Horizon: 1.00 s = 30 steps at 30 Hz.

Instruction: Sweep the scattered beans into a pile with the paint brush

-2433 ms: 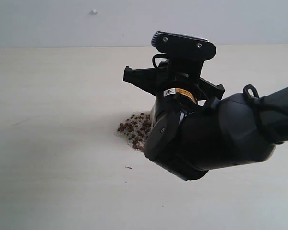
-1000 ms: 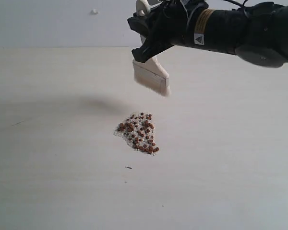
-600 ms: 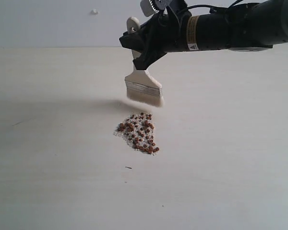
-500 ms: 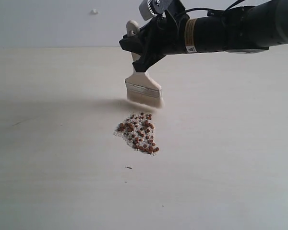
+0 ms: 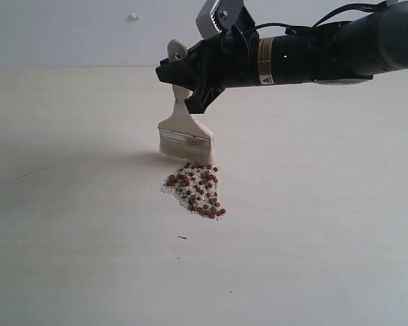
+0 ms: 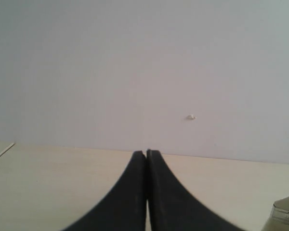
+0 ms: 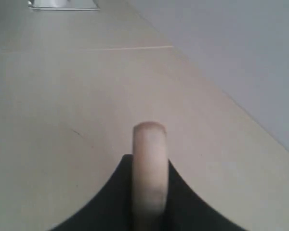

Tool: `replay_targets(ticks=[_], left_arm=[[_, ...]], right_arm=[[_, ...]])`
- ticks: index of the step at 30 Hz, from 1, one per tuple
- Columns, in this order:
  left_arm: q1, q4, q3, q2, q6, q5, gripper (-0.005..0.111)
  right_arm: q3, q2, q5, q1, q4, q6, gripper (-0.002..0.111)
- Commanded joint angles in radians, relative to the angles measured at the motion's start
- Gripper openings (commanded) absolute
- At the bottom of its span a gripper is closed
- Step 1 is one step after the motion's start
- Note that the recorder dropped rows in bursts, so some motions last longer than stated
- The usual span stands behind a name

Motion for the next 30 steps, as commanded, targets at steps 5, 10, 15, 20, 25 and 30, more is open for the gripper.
replay_targets(ticks=[5, 10, 15, 20, 25, 30], left_arm=[[0.002, -0.001, 0.006, -0.005, 0.000, 0.007, 0.000], [0.002, -0.001, 0.006, -0.005, 0.000, 0.007, 0.000], [0.002, -0.001, 0.006, -0.005, 0.000, 0.007, 0.000], [0.002, -0.001, 0.006, -0.005, 0.000, 0.007, 0.000], [0.002, -0.001, 0.006, -0.005, 0.000, 0.007, 0.000], [0.002, -0.001, 0.006, -0.005, 0.000, 0.007, 0.000]], right_arm=[[-0.007, -0.002, -0.014, -0.004, -0.030, 0.024, 0.000], [-0.007, -0.044, -0.012, -0.004, 0.001, -0.040, 0.000], [-0.007, -0.077, 0.016, -0.004, 0.144, 0.013, 0.000], [-0.007, -0.069, 0.274, -0.018, 0.047, -0.057, 0.000], [-0.007, 0.023, -0.103, -0.151, -0.007, -0.008, 0.000], [-0.007, 0.049, -0.112, -0.167, -0.073, 0.052, 0.000]])
